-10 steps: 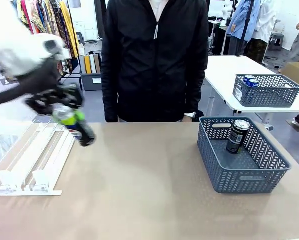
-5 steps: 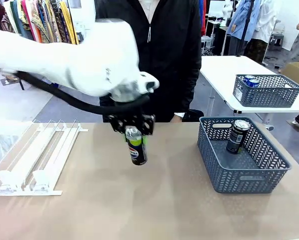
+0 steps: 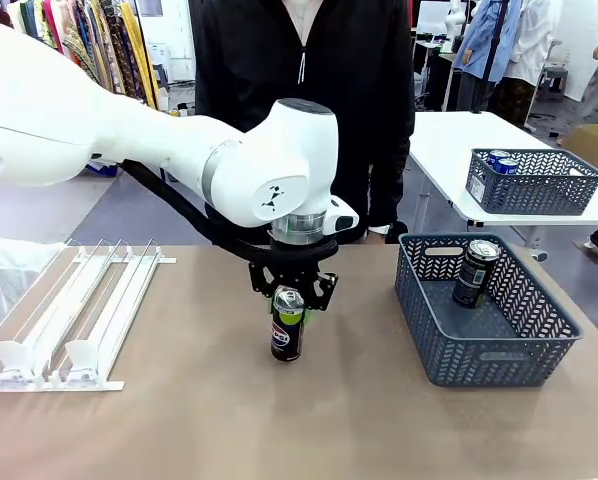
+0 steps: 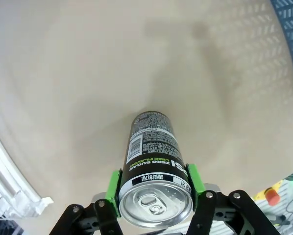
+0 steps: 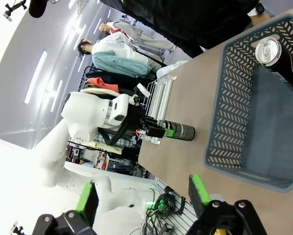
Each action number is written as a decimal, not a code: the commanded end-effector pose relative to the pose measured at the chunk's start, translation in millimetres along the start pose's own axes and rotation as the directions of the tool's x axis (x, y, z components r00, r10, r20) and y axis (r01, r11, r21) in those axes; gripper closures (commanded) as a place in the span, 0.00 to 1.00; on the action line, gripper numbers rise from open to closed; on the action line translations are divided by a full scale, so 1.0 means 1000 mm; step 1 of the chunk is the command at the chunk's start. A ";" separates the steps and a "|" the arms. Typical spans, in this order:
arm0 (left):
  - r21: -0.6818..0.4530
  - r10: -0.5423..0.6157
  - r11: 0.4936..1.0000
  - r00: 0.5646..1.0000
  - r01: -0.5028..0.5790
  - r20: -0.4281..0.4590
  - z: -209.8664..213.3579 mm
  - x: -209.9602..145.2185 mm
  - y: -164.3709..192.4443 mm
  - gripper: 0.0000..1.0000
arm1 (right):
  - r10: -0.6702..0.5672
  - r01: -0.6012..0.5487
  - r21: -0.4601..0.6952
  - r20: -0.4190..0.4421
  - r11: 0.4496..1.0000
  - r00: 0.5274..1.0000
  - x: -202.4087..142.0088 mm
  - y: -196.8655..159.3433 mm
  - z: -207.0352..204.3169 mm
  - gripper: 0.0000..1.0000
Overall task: Retrieve and store the cans from the dispenser.
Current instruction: Pick up one can from the Automatic Can Dispenser and place it in the middle of the table.
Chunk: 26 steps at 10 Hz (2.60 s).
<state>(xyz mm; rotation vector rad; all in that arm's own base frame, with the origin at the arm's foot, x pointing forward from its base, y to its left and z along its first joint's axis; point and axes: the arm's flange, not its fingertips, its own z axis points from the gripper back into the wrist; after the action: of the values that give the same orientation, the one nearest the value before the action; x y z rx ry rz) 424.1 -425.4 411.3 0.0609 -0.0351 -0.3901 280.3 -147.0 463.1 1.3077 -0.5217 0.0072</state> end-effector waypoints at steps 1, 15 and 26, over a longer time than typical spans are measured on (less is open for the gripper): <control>-0.011 0.010 1.000 1.000 -0.010 -0.014 0.012 0.006 0.007 0.81 | 0.014 -0.014 0.025 0.021 1.000 1.000 0.004 0.003 -0.002 0.00; -0.474 0.355 0.826 0.935 -0.306 0.016 0.125 -0.124 0.256 0.00 | 0.014 -0.014 0.025 0.021 1.000 1.000 0.004 0.003 -0.002 0.00; -0.997 0.528 0.066 0.849 -0.034 0.006 0.014 -0.304 0.512 0.00 | 0.014 -0.014 0.025 0.021 1.000 1.000 0.004 0.003 -0.002 0.00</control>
<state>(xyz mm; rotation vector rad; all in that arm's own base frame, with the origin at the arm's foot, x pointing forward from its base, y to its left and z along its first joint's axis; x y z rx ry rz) 339.7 163.3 443.8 -1.4354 -0.1500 0.0934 280.1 -147.3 463.0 1.3082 -0.5219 0.0063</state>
